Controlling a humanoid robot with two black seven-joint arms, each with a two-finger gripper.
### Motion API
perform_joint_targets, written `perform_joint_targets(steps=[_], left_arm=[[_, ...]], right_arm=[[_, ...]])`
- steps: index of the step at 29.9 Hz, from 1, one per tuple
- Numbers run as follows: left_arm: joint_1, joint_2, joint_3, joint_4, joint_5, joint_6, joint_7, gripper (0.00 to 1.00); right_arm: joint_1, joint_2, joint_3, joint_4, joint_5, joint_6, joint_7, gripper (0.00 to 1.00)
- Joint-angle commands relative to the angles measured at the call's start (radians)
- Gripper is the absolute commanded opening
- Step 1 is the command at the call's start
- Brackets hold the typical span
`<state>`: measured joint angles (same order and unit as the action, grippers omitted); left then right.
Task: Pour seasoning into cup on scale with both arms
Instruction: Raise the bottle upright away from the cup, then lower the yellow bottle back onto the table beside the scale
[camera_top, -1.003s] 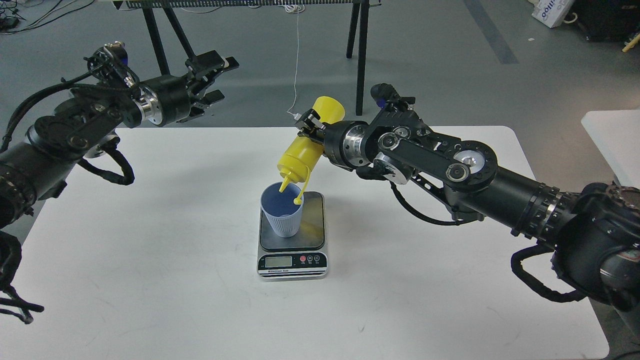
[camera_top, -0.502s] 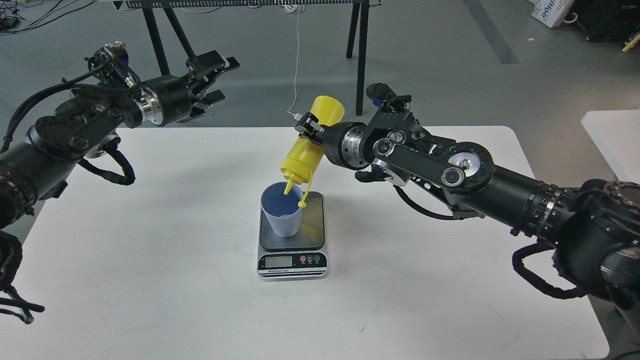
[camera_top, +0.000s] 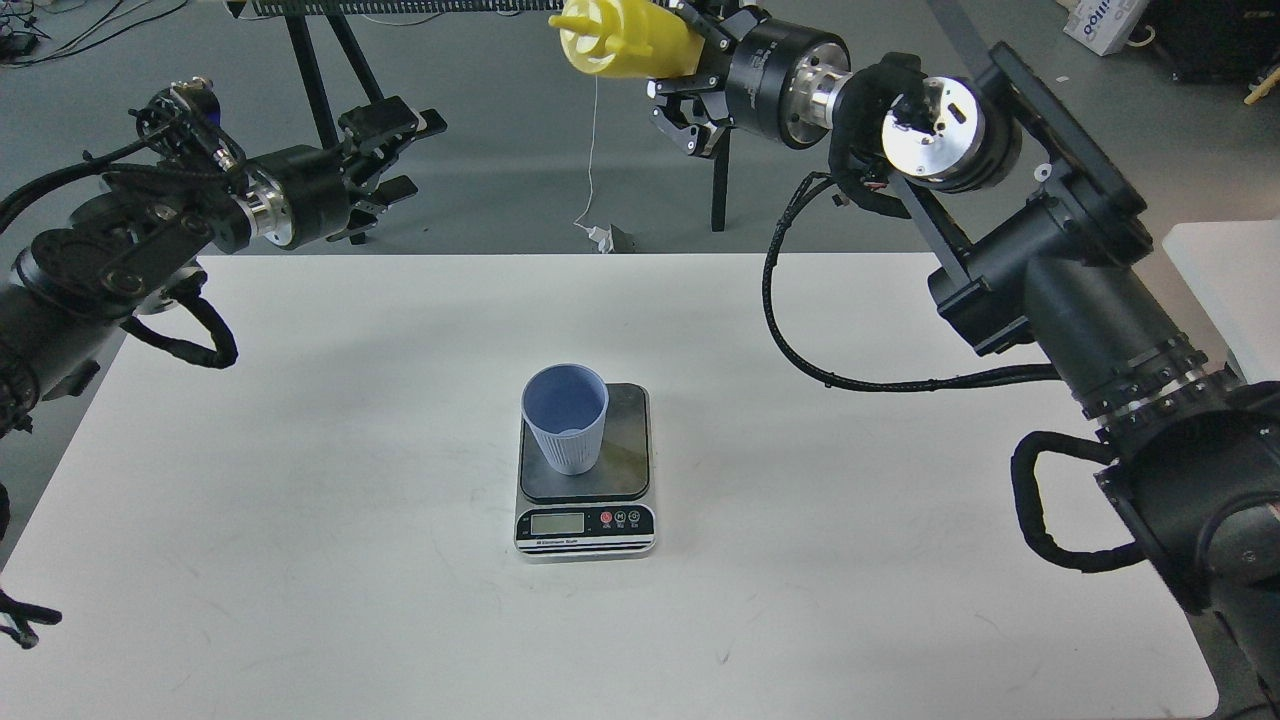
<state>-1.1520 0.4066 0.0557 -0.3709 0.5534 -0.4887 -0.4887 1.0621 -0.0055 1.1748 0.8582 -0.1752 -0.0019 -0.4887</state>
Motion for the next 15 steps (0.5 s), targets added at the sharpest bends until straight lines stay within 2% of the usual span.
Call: perform_joint_targets(steps=[1, 6, 9, 15], left_arm=[[0.001, 0.006, 0.001, 0.0, 0.0, 0.0, 0.0, 0.99], [0.001, 0.003, 0.004, 0.0, 0.002, 0.0, 0.0, 0.99], [0.0, -0.002, 0.004, 0.0, 0.002, 0.0, 0.0, 0.99], [0.0, -0.017, 0.006, 0.0, 0.003, 0.0, 0.0, 0.99]], right_arm=[[-0.108, -0.069, 0.138, -0.005, 0.17, 0.0, 0.0, 0.02], [-0.354, -0.126, 0.297, 0.008, 0.315, 0.042, 0.0, 0.02], [-0.523, -0.128, 0.387, 0.034, 0.358, 0.118, 0.0, 0.02], [-0.796, -0.119, 0.402, 0.085, 0.387, 0.284, 0.0, 0.03]])
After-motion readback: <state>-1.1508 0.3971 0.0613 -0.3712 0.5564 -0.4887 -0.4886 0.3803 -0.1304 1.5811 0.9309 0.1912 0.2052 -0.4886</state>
